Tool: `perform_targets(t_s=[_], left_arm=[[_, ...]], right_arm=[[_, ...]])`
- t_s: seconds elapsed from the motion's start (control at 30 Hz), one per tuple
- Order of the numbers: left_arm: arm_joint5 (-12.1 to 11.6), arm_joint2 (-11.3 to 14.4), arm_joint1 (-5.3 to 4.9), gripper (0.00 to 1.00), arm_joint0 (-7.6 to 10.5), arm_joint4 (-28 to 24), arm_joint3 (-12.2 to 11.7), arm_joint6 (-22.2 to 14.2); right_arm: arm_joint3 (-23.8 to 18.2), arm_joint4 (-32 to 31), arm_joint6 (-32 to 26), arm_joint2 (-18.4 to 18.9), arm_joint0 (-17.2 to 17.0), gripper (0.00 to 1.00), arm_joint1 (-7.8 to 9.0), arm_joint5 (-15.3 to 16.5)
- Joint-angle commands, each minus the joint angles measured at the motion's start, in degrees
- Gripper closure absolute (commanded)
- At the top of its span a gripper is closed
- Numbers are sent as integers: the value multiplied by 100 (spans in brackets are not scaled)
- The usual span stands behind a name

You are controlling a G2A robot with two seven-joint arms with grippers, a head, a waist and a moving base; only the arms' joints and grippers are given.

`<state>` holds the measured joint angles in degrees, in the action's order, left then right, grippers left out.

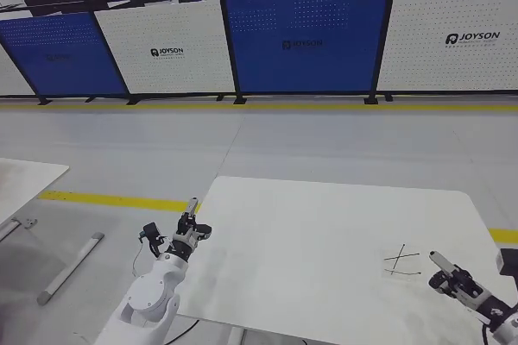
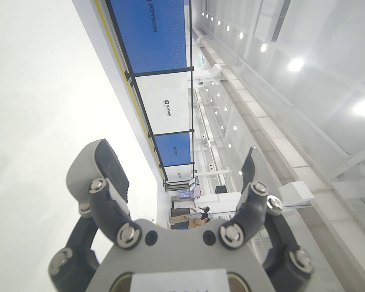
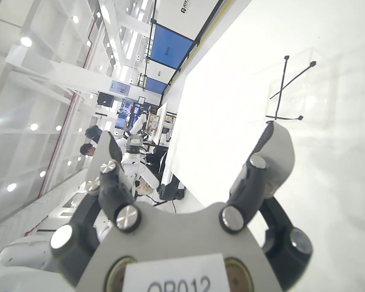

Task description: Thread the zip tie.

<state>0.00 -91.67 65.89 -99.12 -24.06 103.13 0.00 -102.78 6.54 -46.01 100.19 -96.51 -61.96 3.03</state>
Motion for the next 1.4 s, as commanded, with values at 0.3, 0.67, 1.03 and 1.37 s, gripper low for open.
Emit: perform_targets(t_s=[0.3,0.67,1.03,1.37], left_arm=[[0,0,0,0,0,0,0,0],[0,0,0,0,0,0,0,0],[0,0,0,0,0,0,0,0],[0,0,0,0,0,0,0,0]], right_arm=[[-6,33,-126,-12,-4,0,5,29],[861,-248,-2842,445,1040,0,338,-392],[897,-259,-2834,418,1088,0,341,-427],[897,-259,-2834,418,1088,0,341,-427]])
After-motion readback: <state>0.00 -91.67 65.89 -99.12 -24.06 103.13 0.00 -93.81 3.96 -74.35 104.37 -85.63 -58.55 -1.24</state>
